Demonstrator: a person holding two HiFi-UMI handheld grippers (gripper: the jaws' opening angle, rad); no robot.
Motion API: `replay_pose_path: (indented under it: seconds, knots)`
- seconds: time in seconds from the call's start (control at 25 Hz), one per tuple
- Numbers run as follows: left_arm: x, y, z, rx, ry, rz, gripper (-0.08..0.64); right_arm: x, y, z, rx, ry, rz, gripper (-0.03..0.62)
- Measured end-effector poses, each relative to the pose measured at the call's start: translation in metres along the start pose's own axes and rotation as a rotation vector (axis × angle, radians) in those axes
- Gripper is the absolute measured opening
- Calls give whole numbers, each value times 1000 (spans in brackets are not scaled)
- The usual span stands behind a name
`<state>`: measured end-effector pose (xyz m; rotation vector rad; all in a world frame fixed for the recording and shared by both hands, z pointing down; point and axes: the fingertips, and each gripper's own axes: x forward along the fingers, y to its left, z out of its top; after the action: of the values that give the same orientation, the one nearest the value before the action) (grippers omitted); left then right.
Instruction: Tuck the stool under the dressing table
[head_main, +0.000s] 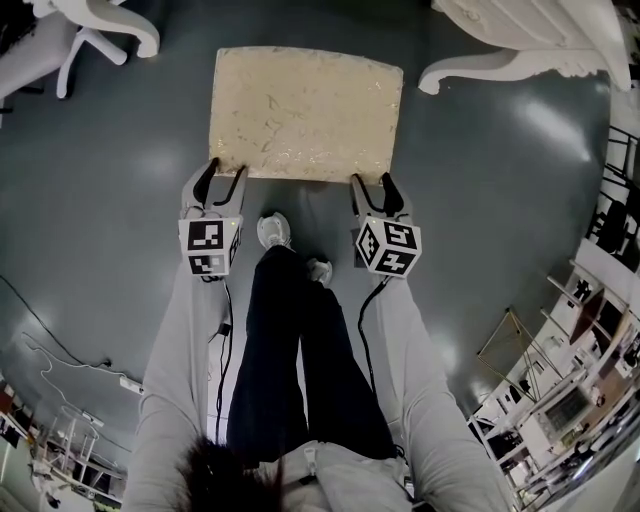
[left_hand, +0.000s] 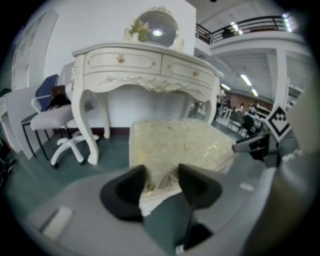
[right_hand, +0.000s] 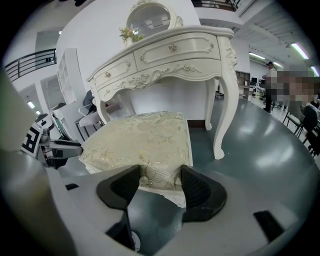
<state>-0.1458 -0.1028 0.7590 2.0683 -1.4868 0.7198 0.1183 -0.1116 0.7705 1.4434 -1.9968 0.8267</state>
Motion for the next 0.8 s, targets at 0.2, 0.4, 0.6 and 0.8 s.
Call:
replay_pose_path:
  seconds: [0.2,0.4,0.6,0.8]
  knots:
    - [21,11,19,7,6,-19,219,21,-5,22,-1,0,-14,264]
    - [33,18,30,5,3,-16,219,33,-8,36,-9,-2,-23,265]
    - [47,23,45,6,-5,-25,219,46,-14,53,-12,-6,-30,265]
    - [63,35,62,20,-4,-30,218,60,-14,70,-2,-5,-35,267]
